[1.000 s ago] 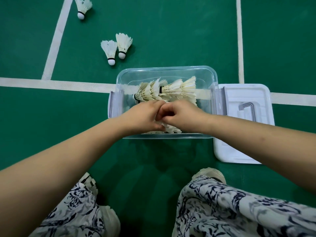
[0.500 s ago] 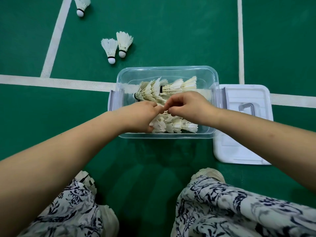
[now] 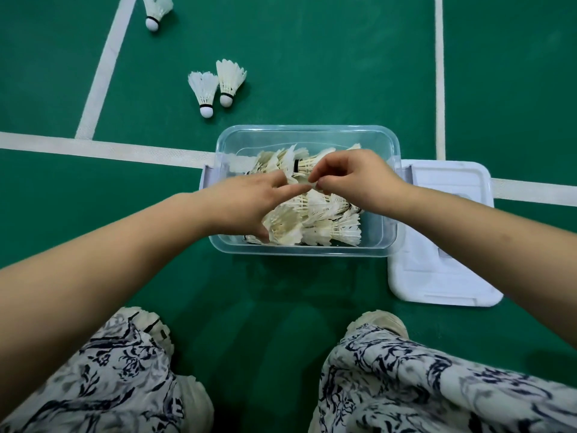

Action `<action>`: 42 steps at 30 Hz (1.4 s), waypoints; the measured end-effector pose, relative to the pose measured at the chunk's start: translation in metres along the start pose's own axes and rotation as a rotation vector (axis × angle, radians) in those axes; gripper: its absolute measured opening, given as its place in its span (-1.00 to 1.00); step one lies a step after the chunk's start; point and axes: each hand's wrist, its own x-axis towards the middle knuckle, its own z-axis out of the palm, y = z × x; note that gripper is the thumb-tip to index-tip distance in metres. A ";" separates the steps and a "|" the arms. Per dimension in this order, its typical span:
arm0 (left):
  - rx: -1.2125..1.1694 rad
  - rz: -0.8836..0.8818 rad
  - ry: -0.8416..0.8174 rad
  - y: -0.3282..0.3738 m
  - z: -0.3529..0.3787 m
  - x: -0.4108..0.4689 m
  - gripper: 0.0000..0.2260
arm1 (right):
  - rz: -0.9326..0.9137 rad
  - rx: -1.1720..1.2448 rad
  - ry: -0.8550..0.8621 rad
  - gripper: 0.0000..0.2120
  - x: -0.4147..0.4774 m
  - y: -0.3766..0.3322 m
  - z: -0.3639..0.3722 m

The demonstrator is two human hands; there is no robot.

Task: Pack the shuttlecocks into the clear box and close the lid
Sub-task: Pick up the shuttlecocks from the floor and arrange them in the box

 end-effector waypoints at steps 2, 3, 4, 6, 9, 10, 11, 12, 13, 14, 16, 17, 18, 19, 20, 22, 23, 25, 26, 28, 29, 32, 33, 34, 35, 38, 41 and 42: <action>-0.024 -0.029 -0.024 -0.005 -0.004 -0.002 -0.15 | -0.004 -0.029 0.001 -0.85 0.003 -0.003 -0.007; -0.036 -0.036 -0.037 -0.007 -0.004 -0.003 -0.19 | -0.012 -0.053 0.003 -0.85 0.005 -0.006 -0.010; -0.050 -0.030 -0.050 -0.007 -0.003 -0.002 -0.25 | -0.026 -0.084 0.007 -0.84 0.008 -0.010 -0.014; -0.047 0.033 -0.062 -0.007 0.003 -0.002 -0.46 | -0.056 -0.155 0.014 -0.83 0.017 -0.021 -0.019; 0.053 0.157 -0.001 -0.004 0.012 0.001 -0.82 | -0.095 -0.169 0.052 -0.82 0.030 -0.037 -0.023; 0.078 0.177 0.034 -0.003 0.013 0.001 -0.88 | -0.106 -0.160 0.064 -0.82 0.032 -0.041 -0.022; 0.100 0.192 0.065 -0.002 0.012 0.002 -0.88 | -0.116 -0.151 0.072 -0.82 0.034 -0.044 -0.021; 0.129 0.202 0.081 -0.002 0.011 0.002 -0.87 | -0.123 -0.143 0.072 -0.82 0.035 -0.045 -0.019; 0.163 0.209 0.087 -0.001 0.008 0.002 -0.87 | -0.125 -0.140 0.068 -0.81 0.034 -0.045 -0.018; 0.201 0.213 0.083 -0.001 0.005 0.001 -0.87 | -0.125 -0.141 0.061 -0.81 0.033 -0.044 -0.016; 0.262 0.227 0.072 0.002 0.002 0.003 -0.88 | -0.115 -0.149 0.051 -0.82 0.030 -0.039 -0.013; 0.286 0.240 0.070 0.005 0.002 0.004 -0.88 | -0.108 -0.151 0.050 -0.82 0.029 -0.037 -0.011; 0.309 0.254 0.058 0.008 0.003 0.006 -0.88 | -0.101 -0.148 0.049 -0.82 0.027 -0.035 -0.010; 0.326 0.264 0.035 0.012 0.006 0.008 -0.88 | -0.092 -0.142 0.048 -0.82 0.026 -0.033 -0.009; 0.339 0.263 0.003 0.015 0.009 0.011 -0.87 | -0.085 -0.137 0.045 -0.82 0.025 -0.032 -0.008; 0.342 0.247 -0.042 0.019 0.015 0.017 -0.87 | -0.080 -0.130 0.031 -0.82 0.025 -0.030 -0.007; 0.322 0.244 -0.048 0.020 0.017 0.019 -0.88 | -0.079 -0.129 0.023 -0.81 0.025 -0.029 -0.006; 0.221 0.237 -0.032 0.018 0.021 0.022 -0.88 | -0.080 -0.124 0.010 -0.81 0.025 -0.028 -0.005; 0.155 0.227 -0.025 0.017 0.021 0.021 -0.83 | -0.081 -0.120 0.007 -0.80 0.025 -0.027 -0.005; 0.027 0.186 -0.026 0.012 0.017 0.017 -0.70 | -0.082 -0.109 0.007 -0.81 0.026 -0.025 -0.005; -0.019 0.163 -0.031 0.009 0.013 0.013 -0.63 | -0.084 -0.108 0.008 -0.81 0.027 -0.024 -0.006; -0.021 0.137 -0.032 -0.002 0.001 0.005 -0.47 | -0.080 -0.131 0.012 -0.81 0.031 -0.025 -0.009; -0.004 0.138 -0.039 -0.004 -0.001 0.003 -0.46 | -0.081 -0.143 0.015 -0.81 0.033 -0.027 -0.011; 0.004 0.141 -0.045 -0.005 -0.003 0.002 -0.48 | -0.087 -0.163 0.015 -0.81 0.036 -0.029 -0.012; -0.003 0.141 -0.040 -0.006 -0.004 0.003 -0.52 | -0.098 -0.190 0.014 -0.81 0.040 -0.032 -0.014; -0.089 0.181 0.173 -0.009 -0.008 0.009 -0.70 | -0.135 -0.265 -0.009 -0.80 0.055 -0.041 -0.020; -0.090 0.213 0.472 -0.021 -0.021 0.023 -0.72 | -0.164 -0.333 -0.037 -0.77 0.078 -0.054 -0.027; -0.071 0.200 0.544 -0.027 -0.026 0.030 -0.71 | -0.175 -0.357 -0.031 -0.77 0.088 -0.060 -0.029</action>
